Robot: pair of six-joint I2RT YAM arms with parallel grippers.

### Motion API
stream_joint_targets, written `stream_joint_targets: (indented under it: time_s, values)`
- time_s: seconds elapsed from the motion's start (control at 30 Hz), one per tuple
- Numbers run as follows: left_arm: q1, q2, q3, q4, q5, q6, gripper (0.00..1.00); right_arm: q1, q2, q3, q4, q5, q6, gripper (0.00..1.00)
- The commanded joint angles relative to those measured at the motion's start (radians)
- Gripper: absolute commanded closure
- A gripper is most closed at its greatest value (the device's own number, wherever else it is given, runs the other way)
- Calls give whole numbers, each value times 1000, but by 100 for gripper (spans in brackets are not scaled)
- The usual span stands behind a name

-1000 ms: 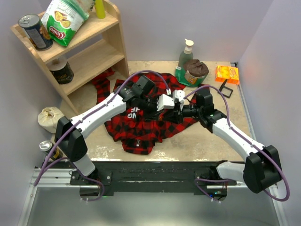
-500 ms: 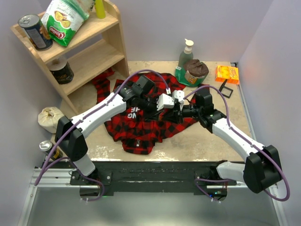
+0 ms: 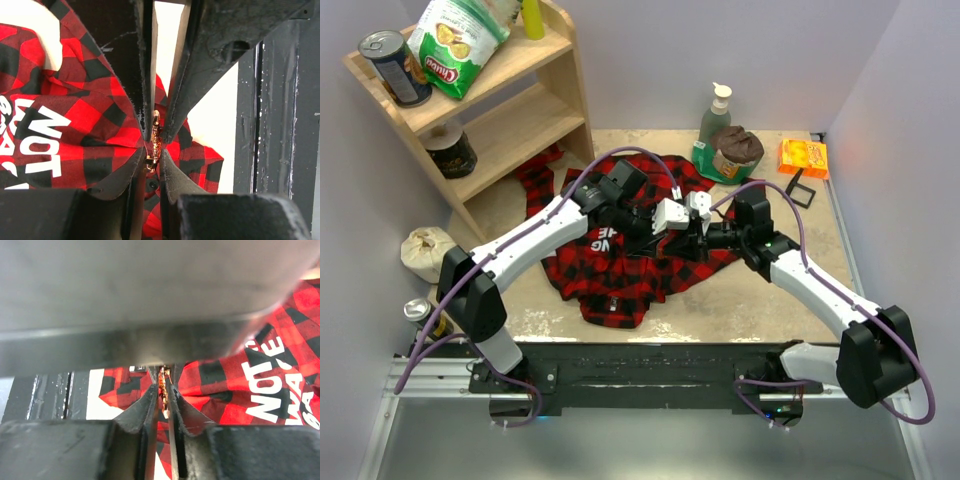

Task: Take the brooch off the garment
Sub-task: Adjust the brooch.

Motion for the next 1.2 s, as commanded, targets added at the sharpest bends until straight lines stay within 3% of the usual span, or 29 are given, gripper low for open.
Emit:
stream_joint_targets:
  time_s: [0.0, 0.33, 0.63, 1.17]
  values:
    - [7, -26, 29, 65, 74, -23, 100, 10, 8, 16, -9, -41, 2, 79]
    - [12, -72, 15, 68, 127, -7, 100, -8, -43, 37, -2, -88, 10, 66]
    - [33, -117, -8, 77, 152, -2, 100, -108, -55, 35, 100, -190, 108, 66]
    - [45, -95, -3, 82, 160, -17, 100, -91, -62, 37, 124, -236, 157, 68]
